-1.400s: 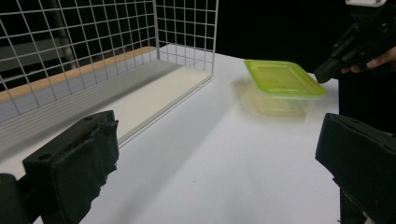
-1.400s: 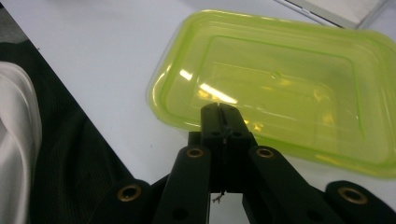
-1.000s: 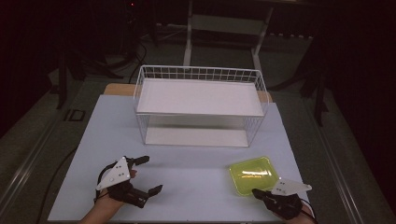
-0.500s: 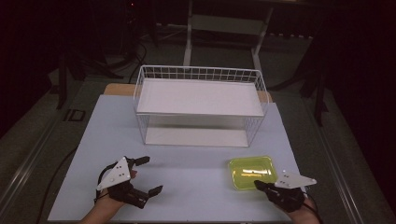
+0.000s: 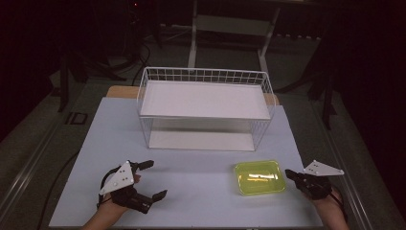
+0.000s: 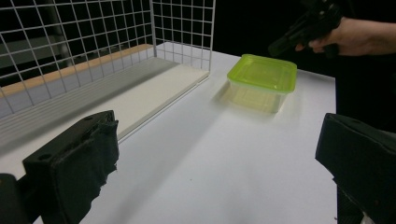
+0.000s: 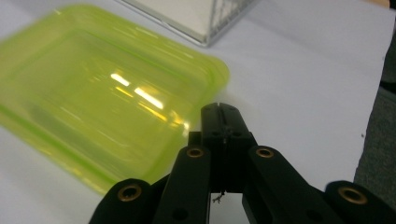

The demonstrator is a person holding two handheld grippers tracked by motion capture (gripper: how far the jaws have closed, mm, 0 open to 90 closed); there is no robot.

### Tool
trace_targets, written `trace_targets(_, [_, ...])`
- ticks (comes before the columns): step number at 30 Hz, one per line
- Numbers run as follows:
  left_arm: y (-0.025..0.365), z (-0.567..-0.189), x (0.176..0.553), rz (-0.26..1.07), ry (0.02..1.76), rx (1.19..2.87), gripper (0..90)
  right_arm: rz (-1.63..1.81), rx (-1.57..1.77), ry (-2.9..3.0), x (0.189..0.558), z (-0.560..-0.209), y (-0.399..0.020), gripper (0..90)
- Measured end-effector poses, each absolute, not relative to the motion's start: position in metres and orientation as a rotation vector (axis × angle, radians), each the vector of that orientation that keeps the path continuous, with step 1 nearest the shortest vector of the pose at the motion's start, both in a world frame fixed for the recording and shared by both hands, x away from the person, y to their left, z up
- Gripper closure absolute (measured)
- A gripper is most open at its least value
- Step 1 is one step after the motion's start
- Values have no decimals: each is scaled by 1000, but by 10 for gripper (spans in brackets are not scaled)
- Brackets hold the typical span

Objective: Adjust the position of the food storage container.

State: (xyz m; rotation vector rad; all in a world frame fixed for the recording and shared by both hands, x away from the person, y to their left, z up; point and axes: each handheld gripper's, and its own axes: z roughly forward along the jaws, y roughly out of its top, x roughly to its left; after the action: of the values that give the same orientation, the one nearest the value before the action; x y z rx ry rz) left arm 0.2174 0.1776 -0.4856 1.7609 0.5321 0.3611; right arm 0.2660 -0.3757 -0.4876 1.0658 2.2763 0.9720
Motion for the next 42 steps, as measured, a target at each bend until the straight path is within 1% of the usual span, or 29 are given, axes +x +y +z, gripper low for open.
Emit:
trace_targets(1, [178,-486,217,361,532,1761,0,972,1066,2276,266,-488,-376,900])
trace_targets(2, [178,-486,217,359,533,1761,1,979,1068,2303,267,-496,-373,900])
trace_targets(8, [177,-486,218,356,530,1766,0,1024,1072,2316,265,-499,-364,900])
trace_targets(42, [176,-490,219,343,545,1785,0,1109,850,2516,276,-494,-272,900])
